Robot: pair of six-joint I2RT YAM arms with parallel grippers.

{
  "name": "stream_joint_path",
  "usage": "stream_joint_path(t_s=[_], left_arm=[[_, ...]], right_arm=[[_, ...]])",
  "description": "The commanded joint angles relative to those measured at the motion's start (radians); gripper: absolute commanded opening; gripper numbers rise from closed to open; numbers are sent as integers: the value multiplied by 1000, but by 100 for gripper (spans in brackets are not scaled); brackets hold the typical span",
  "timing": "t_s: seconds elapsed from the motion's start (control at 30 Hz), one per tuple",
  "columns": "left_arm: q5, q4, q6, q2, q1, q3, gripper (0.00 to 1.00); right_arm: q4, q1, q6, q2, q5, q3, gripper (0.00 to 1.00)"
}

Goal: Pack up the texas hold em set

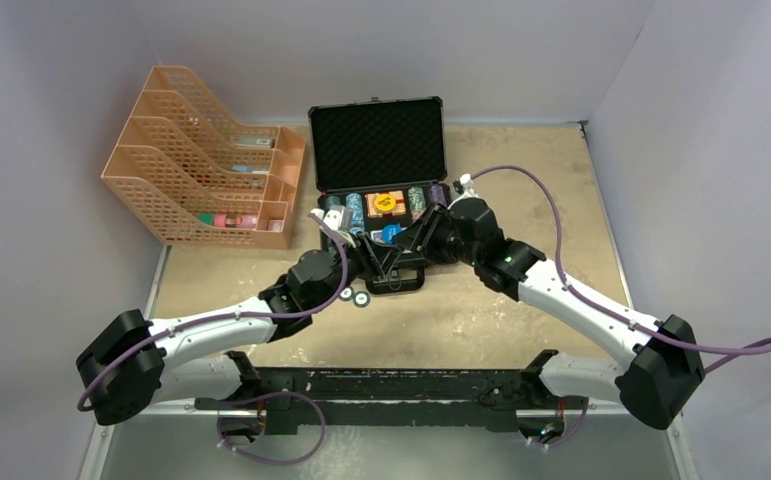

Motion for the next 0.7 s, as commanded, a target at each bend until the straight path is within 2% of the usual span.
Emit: stream_joint_path(t_s=[0.0,0.17,0.27,0.3,0.37,0.47,0.53,0.67], left_arm=[[-65,50,7,-2,2,25,31],[-71,33,21,10,3,38,18],[-78,10,51,19,3,57,5],[-81,-1,68,20,2,67,0],[-83,-58,120,19,3,93,0],[-60,-258,259,28,3,188,0],[-60,-437,356,37,2,265,0],[-59,-706,519,47,3,378,0]], right_arm=[[50,-3,10,-15,-44,-5,44],[65,-4,9,-6,-63,-7,44],[67,-6,2,-7,-68,-8,45],[68,-7,-10,-8,-69,-9,47],[40,-12,-34,-11,-53,4,53],[15,-39,-64,-35,-25,8,68],[5,-62,-67,-66,0,-1,73],[-15,-111,-61,-125,42,-25,77]])
